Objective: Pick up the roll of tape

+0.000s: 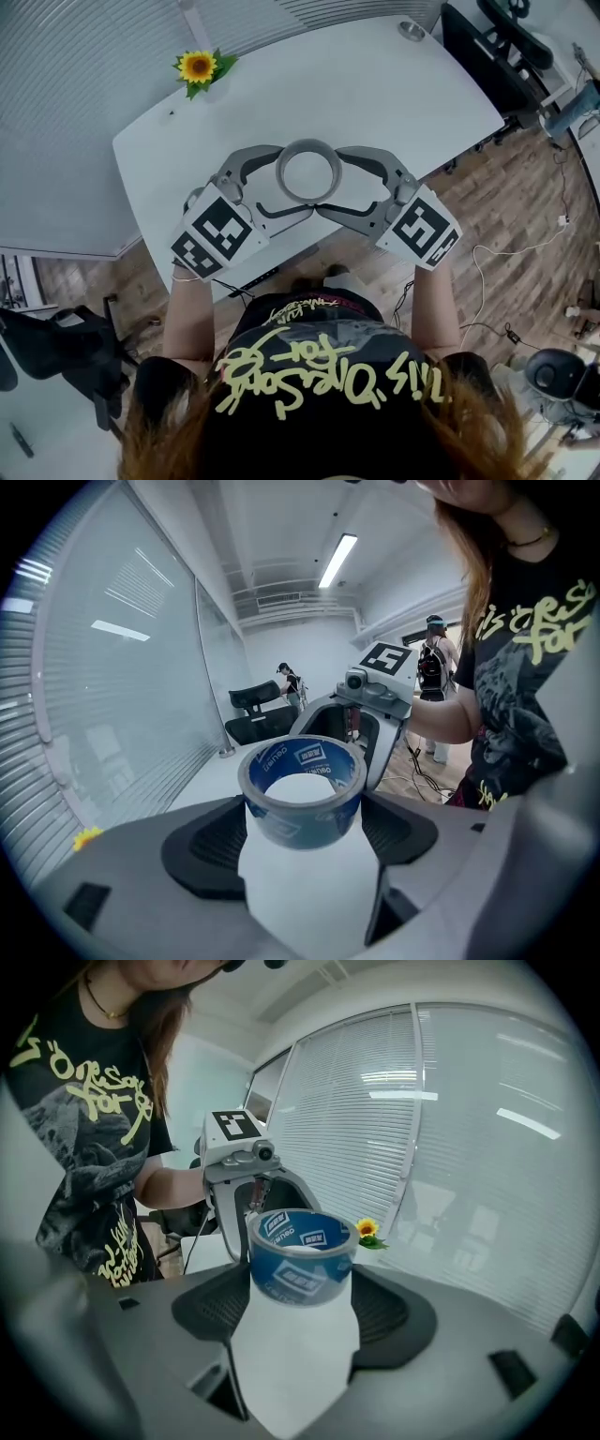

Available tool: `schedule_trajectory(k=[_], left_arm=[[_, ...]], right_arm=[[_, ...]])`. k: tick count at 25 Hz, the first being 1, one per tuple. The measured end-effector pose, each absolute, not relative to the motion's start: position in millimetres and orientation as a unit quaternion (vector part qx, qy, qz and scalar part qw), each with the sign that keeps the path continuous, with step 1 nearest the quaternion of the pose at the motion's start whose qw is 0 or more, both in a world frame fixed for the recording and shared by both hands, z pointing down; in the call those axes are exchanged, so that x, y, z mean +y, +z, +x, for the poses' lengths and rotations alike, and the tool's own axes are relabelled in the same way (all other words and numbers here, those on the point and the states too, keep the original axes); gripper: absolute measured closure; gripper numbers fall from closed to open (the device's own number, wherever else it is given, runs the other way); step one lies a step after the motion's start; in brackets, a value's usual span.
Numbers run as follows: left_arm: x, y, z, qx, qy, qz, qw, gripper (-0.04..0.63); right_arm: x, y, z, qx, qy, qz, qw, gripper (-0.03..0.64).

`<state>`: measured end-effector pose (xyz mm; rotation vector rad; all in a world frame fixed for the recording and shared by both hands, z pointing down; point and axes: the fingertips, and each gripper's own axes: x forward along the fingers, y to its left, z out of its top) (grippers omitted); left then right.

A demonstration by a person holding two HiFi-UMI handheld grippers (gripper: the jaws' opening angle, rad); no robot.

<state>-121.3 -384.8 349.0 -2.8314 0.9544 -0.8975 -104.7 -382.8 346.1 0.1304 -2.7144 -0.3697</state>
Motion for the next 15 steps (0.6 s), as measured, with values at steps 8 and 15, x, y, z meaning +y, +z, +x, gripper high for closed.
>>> schedule_trajectory(k=[8, 15], left_arm=[[-356, 349, -124, 0.294, -0.266, -0.918, 0.004, 0.216], [-343, 342, -118, 0.282, -0.257, -0.924, 0.009, 0.216]], right_arm=[[-354, 346, -107, -0.971, -0.121, 0.052, 0.198, 0.284], [-340, 339, -100, -0.971, -0.114, 0.065, 0.198, 0.284]])
